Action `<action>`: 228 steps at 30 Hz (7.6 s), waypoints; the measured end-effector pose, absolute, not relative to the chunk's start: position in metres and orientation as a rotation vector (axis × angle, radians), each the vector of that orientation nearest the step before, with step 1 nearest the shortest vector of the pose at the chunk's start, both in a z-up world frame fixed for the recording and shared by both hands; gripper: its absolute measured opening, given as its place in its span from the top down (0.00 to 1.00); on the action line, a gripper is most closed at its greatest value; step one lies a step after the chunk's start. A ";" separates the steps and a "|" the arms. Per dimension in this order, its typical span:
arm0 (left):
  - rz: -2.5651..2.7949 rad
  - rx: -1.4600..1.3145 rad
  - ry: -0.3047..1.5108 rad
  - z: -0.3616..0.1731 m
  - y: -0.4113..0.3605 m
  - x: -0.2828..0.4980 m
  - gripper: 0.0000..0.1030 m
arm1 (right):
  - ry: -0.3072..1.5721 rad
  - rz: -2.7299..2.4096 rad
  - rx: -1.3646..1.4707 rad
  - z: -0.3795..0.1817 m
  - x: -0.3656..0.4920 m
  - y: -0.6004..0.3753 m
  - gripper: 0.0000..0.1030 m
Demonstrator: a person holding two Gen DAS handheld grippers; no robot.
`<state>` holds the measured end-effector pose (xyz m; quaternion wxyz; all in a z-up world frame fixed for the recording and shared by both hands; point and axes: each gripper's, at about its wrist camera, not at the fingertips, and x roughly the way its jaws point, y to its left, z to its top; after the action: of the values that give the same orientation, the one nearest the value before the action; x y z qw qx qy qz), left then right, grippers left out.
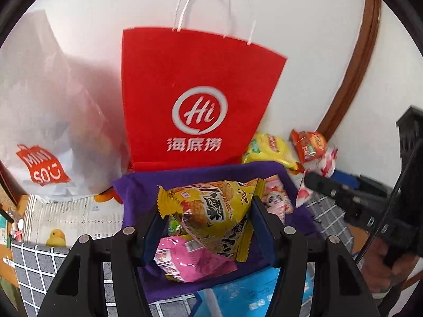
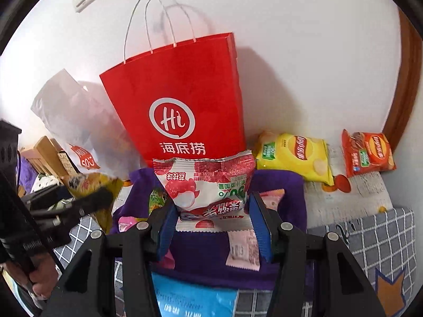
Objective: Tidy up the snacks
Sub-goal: 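Carry the yellow bag and lychee bag over the purple towel with both tools, then lower both bags onto the towel and open both tools to release them, then withdraw both tools from the towel back toward the blue tissue box, then grasp the blue cookie packet with the left tool while the right tool grasps the pink-red stick packet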
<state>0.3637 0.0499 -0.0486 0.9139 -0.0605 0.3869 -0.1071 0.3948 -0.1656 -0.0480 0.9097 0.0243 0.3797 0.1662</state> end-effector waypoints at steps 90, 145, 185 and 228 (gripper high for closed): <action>-0.232 -0.195 0.999 -0.116 0.041 0.406 0.41 | 1.047 0.260 -0.070 -0.145 0.447 -0.165 0.38; -0.287 -0.136 0.842 -0.039 0.034 0.355 0.18 | 0.803 0.196 0.013 -0.051 0.347 -0.198 0.36; -0.158 -0.123 0.829 -0.043 0.065 0.173 0.18 | 0.793 0.227 0.062 -0.094 0.176 -0.206 0.37; -0.144 -0.194 1.026 -0.136 0.095 0.158 0.18 | 1.037 0.279 -0.051 -0.165 0.185 -0.194 0.76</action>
<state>0.1582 0.0946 -0.1363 0.8643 -0.0924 0.4895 -0.0689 0.1846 -0.1935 -0.1648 0.8590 -0.0241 0.4939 0.1327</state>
